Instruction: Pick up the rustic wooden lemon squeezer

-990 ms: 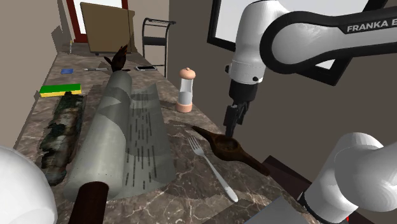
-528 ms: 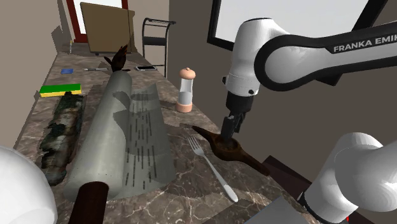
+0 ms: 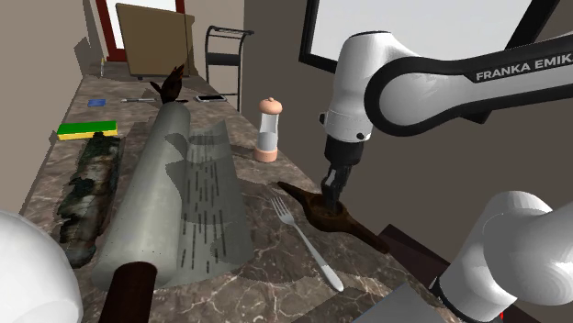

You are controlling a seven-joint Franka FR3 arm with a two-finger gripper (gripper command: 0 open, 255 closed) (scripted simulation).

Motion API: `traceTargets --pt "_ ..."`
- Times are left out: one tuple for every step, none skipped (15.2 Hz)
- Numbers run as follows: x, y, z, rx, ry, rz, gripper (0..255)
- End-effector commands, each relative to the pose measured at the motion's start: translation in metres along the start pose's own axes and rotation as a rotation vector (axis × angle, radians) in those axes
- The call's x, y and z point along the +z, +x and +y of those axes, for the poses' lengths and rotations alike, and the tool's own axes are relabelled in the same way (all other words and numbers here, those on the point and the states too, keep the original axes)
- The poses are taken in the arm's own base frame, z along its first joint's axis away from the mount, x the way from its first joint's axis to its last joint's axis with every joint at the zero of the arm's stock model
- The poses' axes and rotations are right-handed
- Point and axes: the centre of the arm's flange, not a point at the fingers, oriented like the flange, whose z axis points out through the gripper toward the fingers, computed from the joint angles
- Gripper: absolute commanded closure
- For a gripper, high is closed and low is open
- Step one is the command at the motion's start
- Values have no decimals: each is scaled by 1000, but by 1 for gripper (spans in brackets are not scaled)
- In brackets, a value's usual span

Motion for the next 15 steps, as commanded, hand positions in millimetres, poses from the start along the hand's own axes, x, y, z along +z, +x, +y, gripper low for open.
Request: traceTargets --pt "0 0 0 0 0 0 255" --pt "0 0 0 0 0 0 255" --pt "0 0 0 0 0 0 255" --pt "0 0 0 0 0 0 255" --pt "-5 0 0 0 0 0 255" --pt "-10 0 -1 0 0 0 255" --pt "-16 -1 -1 0 0 0 255" --pt "-21 -1 -1 0 0 0 255" --pt "-26 -2 -1 0 0 0 255" --pt "-31 -2 -1 0 0 0 255" --pt "-37 -2 -1 0 0 0 255" --pt "-42 -3 -2 0 0 0 255" --pt "-47 -3 -2 0 0 0 255" --pt "-52 -4 -2 0 0 0 255" --pt "-58 -4 -2 0 0 0 255"
